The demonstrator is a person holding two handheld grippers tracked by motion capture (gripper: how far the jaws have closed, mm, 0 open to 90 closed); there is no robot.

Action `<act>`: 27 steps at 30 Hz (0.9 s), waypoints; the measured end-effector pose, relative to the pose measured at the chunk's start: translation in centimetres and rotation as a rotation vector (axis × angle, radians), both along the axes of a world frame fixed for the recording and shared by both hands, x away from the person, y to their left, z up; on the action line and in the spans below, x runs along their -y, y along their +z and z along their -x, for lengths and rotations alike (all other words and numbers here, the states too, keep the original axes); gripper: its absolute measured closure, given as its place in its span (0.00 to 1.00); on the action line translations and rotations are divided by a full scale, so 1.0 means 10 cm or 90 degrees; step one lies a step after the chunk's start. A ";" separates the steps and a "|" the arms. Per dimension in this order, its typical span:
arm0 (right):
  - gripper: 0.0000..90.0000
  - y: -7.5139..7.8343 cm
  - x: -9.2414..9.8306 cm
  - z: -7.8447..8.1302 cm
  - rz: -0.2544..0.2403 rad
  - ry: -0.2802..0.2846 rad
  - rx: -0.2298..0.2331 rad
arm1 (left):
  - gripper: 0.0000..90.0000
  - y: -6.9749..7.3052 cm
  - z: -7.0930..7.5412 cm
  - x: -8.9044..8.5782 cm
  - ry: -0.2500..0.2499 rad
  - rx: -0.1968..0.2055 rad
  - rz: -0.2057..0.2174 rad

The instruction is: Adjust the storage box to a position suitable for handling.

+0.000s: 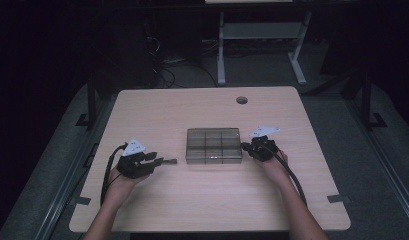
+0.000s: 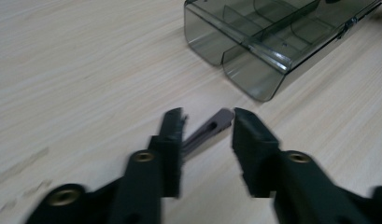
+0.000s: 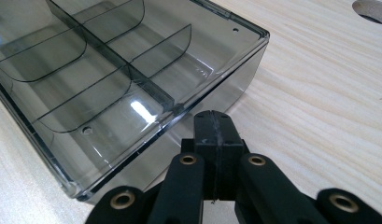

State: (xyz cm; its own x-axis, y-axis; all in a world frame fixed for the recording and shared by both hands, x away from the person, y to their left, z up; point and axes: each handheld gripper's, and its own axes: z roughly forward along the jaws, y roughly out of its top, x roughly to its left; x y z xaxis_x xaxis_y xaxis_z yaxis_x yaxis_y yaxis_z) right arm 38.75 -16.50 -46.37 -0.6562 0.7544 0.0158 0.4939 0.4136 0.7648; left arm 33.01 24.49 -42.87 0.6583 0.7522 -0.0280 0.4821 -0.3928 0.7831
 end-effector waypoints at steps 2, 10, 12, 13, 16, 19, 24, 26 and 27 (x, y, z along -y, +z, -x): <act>1.00 0.00 0.01 -0.01 0.002 0.001 0.001 | 0.83 0.00 -0.07 0.06 -0.002 -0.005 -0.007; 1.00 -0.01 0.04 -0.02 -0.005 -0.001 -0.005 | 1.00 -0.03 -0.35 0.24 -0.005 -0.023 -0.011; 1.00 -0.01 0.06 -0.04 -0.005 0.003 -0.009 | 1.00 -0.06 -0.41 0.29 -0.011 -0.031 -0.023; 1.00 -0.01 0.06 -0.05 0.001 0.005 -0.009 | 1.00 -0.08 -0.43 0.31 -0.012 -0.032 -0.026; 1.00 0.00 0.07 -0.10 -0.004 0.005 -0.012 | 1.00 -0.11 -0.51 0.39 -0.019 -0.037 -0.041; 1.00 0.00 0.07 -0.15 -0.001 0.004 -0.012 | 1.00 -0.15 -0.59 0.46 -0.018 -0.043 -0.048; 1.00 -0.06 0.10 -0.21 -0.012 -0.005 -0.027 | 1.00 -0.19 -0.70 0.54 -0.022 -0.041 -0.049; 1.00 -0.08 0.12 -0.22 -0.019 -0.008 -0.031 | 1.00 -0.21 -0.73 0.58 -0.024 -0.047 -0.059; 1.00 -0.08 0.12 -0.22 -0.024 -0.006 -0.034 | 1.00 -0.23 -0.74 0.59 -0.025 -0.049 -0.059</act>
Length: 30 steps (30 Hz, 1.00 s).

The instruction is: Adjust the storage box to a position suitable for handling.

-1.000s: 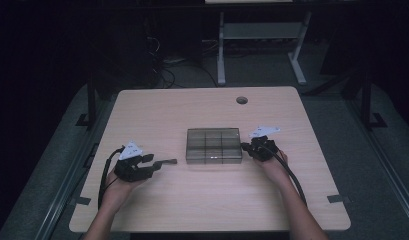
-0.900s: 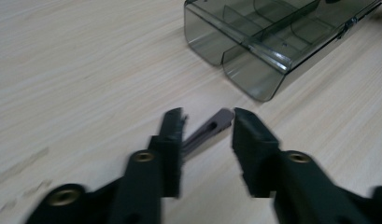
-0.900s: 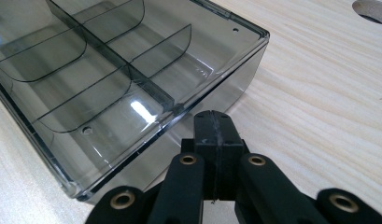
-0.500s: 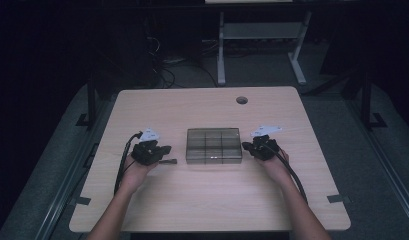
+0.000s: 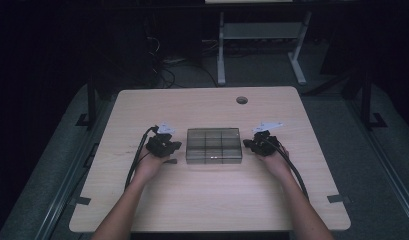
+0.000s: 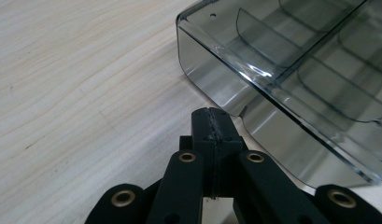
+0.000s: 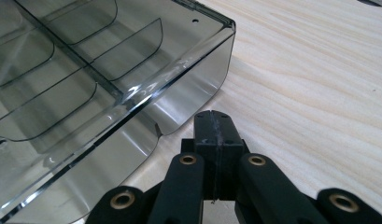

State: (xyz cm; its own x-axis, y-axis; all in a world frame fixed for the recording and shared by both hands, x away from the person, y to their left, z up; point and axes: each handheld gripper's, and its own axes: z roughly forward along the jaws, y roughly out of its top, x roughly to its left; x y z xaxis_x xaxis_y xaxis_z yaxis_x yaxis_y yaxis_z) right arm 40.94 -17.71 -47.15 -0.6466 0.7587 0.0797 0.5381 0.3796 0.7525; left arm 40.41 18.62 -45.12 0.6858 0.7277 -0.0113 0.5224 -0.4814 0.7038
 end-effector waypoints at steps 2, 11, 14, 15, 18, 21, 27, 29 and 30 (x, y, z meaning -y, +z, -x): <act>1.00 0.00 0.00 0.00 -0.003 0.009 0.000 | 1.00 -0.01 -0.01 0.03 -0.002 0.002 0.003; 1.00 -0.02 -0.03 -0.01 -0.001 0.014 -0.004 | 1.00 0.00 -0.05 0.13 -0.015 0.000 -0.003; 1.00 -0.01 -0.03 0.00 -0.004 0.016 -0.005 | 1.00 0.00 -0.06 0.13 -0.015 0.002 -0.002; 1.00 -0.01 -0.04 0.01 -0.002 0.016 -0.005 | 1.00 0.00 -0.06 0.13 -0.016 -0.001 0.000; 1.00 -0.01 -0.05 0.01 -0.004 0.020 -0.003 | 1.00 -0.01 -0.06 0.14 -0.015 -0.007 0.002; 1.00 -0.01 -0.07 0.01 0.004 0.021 -0.006 | 1.00 -0.01 -0.05 0.15 -0.014 -0.006 0.005; 1.00 -0.01 -0.07 0.02 0.006 0.023 -0.009 | 1.00 -0.01 -0.06 0.14 -0.020 -0.011 0.007; 1.00 0.00 -0.08 0.02 0.005 0.023 -0.012 | 1.00 -0.01 -0.05 0.13 -0.020 -0.014 0.008; 1.00 0.00 -0.08 0.03 0.006 0.025 -0.012 | 1.00 -0.01 -0.05 0.13 -0.020 -0.016 0.010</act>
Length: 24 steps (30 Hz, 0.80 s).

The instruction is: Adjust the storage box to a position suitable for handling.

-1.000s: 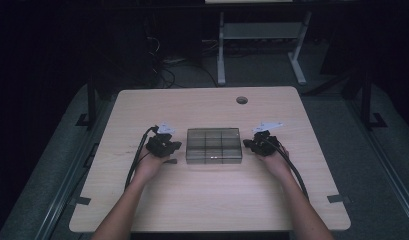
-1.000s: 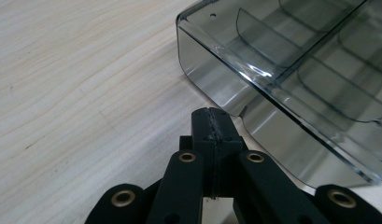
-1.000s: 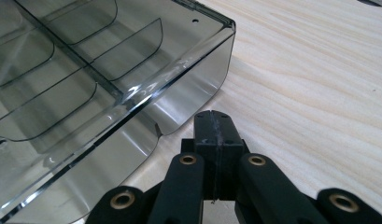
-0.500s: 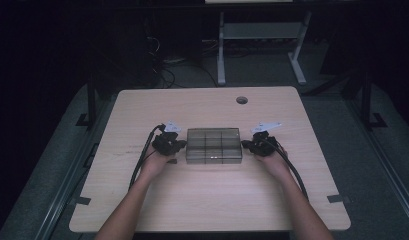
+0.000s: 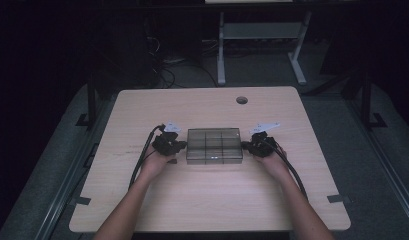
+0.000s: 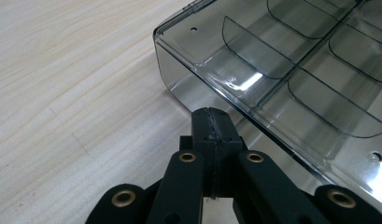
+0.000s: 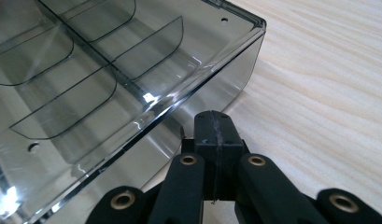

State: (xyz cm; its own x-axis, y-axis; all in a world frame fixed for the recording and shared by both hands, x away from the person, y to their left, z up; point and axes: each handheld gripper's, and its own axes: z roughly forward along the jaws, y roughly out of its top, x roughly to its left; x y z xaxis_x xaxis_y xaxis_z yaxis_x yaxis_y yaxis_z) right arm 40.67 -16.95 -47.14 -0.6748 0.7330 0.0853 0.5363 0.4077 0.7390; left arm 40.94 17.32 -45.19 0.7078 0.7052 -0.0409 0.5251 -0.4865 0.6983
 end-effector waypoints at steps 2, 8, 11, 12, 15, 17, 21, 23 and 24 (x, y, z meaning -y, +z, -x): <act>1.00 0.00 0.00 0.01 -0.001 -0.001 -0.003 | 1.00 0.00 0.00 0.00 0.000 -0.002 0.001; 1.00 0.02 -0.01 0.04 0.007 0.009 -0.008 | 1.00 0.02 0.04 -0.01 -0.010 -0.006 -0.011; 1.00 0.03 -0.02 0.07 0.014 0.017 -0.008 | 1.00 0.03 0.06 -0.02 -0.018 -0.010 -0.017; 1.00 0.03 -0.02 0.08 0.018 0.020 -0.006 | 1.00 0.03 0.07 -0.02 -0.016 -0.011 -0.014; 1.00 0.05 -0.03 0.11 0.031 0.025 -0.005 | 1.00 0.03 0.10 -0.03 -0.019 -0.012 -0.017; 1.00 0.05 -0.04 0.14 0.034 0.029 -0.006 | 1.00 0.03 0.12 -0.03 -0.021 -0.013 -0.015; 1.00 0.06 -0.06 0.20 0.044 0.035 -0.004 | 1.00 0.03 0.16 -0.05 -0.022 -0.016 -0.013; 1.00 0.06 -0.06 0.23 0.039 0.038 -0.005 | 1.00 0.03 0.19 -0.06 -0.025 -0.015 -0.015; 1.00 0.06 -0.06 0.25 0.041 0.040 -0.007 | 1.00 0.04 0.20 -0.06 -0.027 -0.017 -0.016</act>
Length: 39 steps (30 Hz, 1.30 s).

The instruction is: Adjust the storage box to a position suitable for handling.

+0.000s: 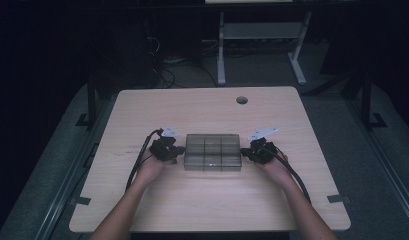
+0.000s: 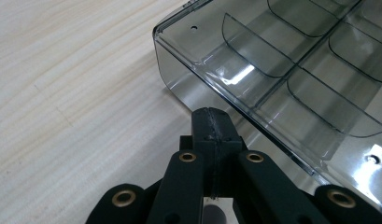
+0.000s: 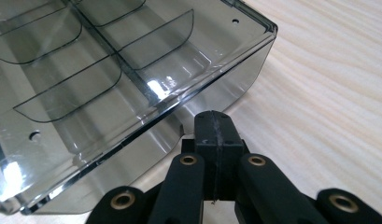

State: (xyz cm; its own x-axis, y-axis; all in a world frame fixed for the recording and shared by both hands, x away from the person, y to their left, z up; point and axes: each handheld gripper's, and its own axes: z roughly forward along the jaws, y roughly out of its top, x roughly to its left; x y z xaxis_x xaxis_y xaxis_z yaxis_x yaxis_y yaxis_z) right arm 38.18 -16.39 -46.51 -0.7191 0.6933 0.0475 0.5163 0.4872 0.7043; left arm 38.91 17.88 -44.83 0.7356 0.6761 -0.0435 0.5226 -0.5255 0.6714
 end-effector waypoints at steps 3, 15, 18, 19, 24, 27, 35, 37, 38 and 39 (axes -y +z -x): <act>1.00 0.01 0.00 0.04 0.006 0.004 0.002 | 1.00 0.01 0.05 0.00 -0.004 0.000 -0.006; 1.00 0.05 -0.07 0.20 0.040 0.026 0.004 | 1.00 0.03 0.24 -0.03 -0.013 -0.006 -0.017; 1.00 0.04 -0.07 0.24 0.027 0.028 -0.001 | 1.00 0.03 0.28 -0.05 -0.014 -0.006 -0.019; 1.00 0.04 -0.07 0.25 0.027 0.028 -0.001 | 1.00 0.03 0.29 -0.05 -0.014 -0.005 -0.016; 1.00 0.04 -0.07 0.31 0.029 0.037 0.003 | 1.00 0.04 0.36 -0.06 -0.022 -0.008 -0.022; 1.00 0.06 -0.07 0.36 0.026 0.038 0.003 | 1.00 0.04 0.42 -0.07 -0.023 -0.012 -0.021; 1.00 0.08 -0.07 0.47 0.020 0.041 0.002 | 1.00 0.05 0.53 -0.08 -0.035 -0.012 -0.028; 1.00 0.07 -0.07 0.50 0.019 0.044 0.003 | 1.00 0.05 0.56 -0.08 -0.037 -0.016 -0.026; 1.00 0.08 -0.06 0.52 0.020 0.044 0.003 | 1.00 0.05 0.58 -0.08 -0.036 -0.015 -0.026; 1.00 0.08 -0.06 0.54 0.020 0.046 0.003 | 1.00 0.05 0.60 -0.08 -0.040 -0.015 -0.029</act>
State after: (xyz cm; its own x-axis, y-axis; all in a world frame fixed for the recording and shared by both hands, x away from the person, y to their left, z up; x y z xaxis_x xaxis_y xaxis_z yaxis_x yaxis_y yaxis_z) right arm 32.81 -15.76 -45.75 -0.7674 0.6407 0.0236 0.4762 0.5449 0.6902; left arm 32.94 18.68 -44.31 0.7761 0.6299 -0.0320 0.5028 -0.5873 0.6342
